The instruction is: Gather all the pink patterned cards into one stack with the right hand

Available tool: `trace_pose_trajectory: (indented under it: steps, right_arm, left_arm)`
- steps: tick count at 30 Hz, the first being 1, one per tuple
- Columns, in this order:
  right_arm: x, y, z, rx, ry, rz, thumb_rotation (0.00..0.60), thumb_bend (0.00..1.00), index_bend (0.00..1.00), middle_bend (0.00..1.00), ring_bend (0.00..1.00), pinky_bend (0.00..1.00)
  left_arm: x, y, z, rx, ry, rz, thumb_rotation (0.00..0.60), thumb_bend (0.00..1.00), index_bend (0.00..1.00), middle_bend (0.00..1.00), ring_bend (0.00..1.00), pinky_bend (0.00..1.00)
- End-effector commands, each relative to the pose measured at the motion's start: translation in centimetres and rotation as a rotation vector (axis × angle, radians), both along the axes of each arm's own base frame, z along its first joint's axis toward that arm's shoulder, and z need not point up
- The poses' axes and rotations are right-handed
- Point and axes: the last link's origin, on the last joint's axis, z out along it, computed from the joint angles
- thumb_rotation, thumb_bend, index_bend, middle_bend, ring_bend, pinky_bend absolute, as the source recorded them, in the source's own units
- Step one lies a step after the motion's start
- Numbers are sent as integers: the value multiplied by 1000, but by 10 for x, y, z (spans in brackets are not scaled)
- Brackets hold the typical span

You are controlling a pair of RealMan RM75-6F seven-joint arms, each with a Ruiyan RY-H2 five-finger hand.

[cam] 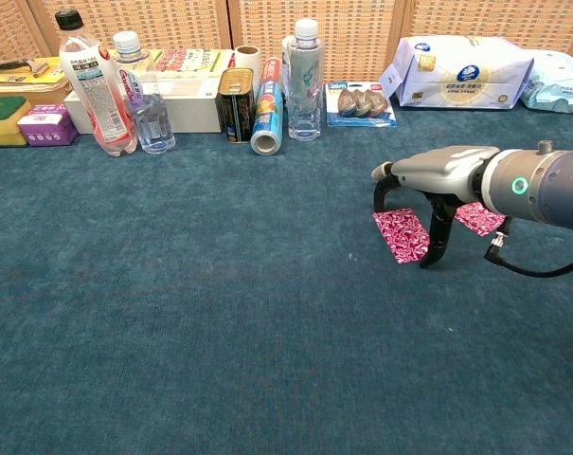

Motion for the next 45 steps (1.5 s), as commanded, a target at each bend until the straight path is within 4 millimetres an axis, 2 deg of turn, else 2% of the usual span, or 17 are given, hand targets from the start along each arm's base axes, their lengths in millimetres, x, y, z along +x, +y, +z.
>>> trace_pose_trajectory:
  steps: [1, 17, 30, 45]
  right_arm:
    - [0, 0, 0, 0, 1, -1, 600, 114, 317, 17, 66, 68]
    - [-1, 2, 9, -1, 2, 8, 600, 120, 336, 18, 69, 68]
    - [2, 4, 25, 3, 23, 52, 600, 120, 336, 21, 71, 68]
    - [3, -19, 43, 11, 42, 73, 600, 120, 344, 21, 72, 68]
  left_arm:
    - [0, 0, 0, 1, 0, 0, 600, 84, 0, 0, 0, 0]
    - [0, 0, 0, 0, 0, -3, 600, 83, 0, 0, 0, 0]
    - [1, 0, -2, -5, 7, -3, 600, 84, 0, 0, 0, 0]
    - [4, 5, -9, -14, 28, 13, 600, 83, 0, 0, 0, 0]
